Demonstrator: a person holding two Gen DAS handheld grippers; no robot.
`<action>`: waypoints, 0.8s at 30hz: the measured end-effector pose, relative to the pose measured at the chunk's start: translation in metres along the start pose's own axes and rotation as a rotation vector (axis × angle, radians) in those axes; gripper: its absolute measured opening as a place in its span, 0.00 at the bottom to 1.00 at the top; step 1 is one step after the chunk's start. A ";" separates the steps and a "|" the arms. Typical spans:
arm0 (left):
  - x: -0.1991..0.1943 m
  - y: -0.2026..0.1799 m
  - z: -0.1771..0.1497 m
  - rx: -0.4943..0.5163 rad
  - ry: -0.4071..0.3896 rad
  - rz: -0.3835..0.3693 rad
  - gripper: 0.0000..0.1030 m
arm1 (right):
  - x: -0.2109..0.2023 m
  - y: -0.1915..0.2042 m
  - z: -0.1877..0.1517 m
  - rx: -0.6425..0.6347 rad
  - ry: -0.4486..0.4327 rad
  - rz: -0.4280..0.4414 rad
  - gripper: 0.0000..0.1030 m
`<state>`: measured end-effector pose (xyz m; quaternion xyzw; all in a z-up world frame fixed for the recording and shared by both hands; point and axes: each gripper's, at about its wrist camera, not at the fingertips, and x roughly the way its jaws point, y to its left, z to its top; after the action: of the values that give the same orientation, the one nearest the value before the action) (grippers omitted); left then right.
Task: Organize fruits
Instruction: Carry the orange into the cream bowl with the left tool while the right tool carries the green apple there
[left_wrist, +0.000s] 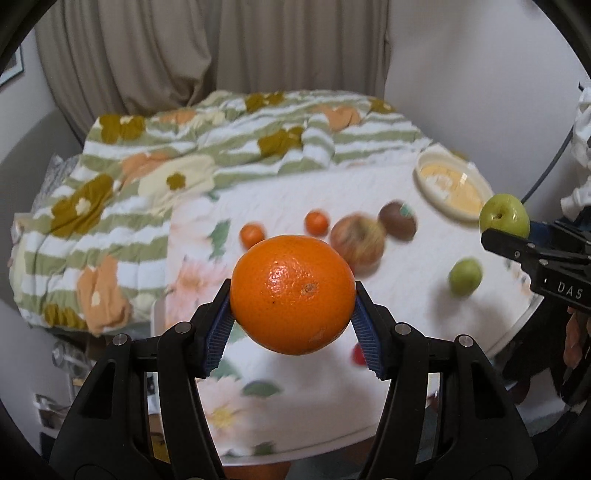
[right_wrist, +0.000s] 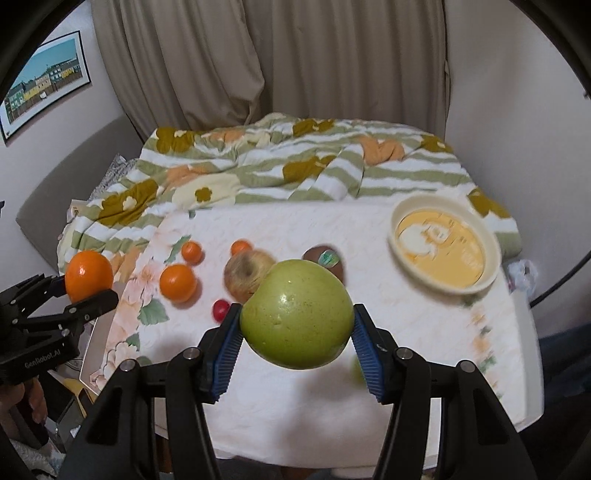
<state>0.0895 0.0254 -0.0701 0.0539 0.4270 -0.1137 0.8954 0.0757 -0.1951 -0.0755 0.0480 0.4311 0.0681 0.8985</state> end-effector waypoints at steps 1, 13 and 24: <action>0.000 -0.010 0.007 -0.005 -0.011 0.005 0.65 | -0.003 -0.008 0.004 -0.006 -0.005 0.004 0.52; 0.044 -0.126 0.076 -0.080 -0.039 -0.006 0.65 | 0.000 -0.132 0.053 -0.090 -0.004 0.037 0.52; 0.132 -0.204 0.124 -0.054 0.054 -0.089 0.65 | 0.036 -0.219 0.081 -0.051 0.036 0.013 0.52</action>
<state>0.2125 -0.2173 -0.0941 0.0137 0.4558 -0.1405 0.8788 0.1794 -0.4078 -0.0846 0.0267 0.4452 0.0859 0.8909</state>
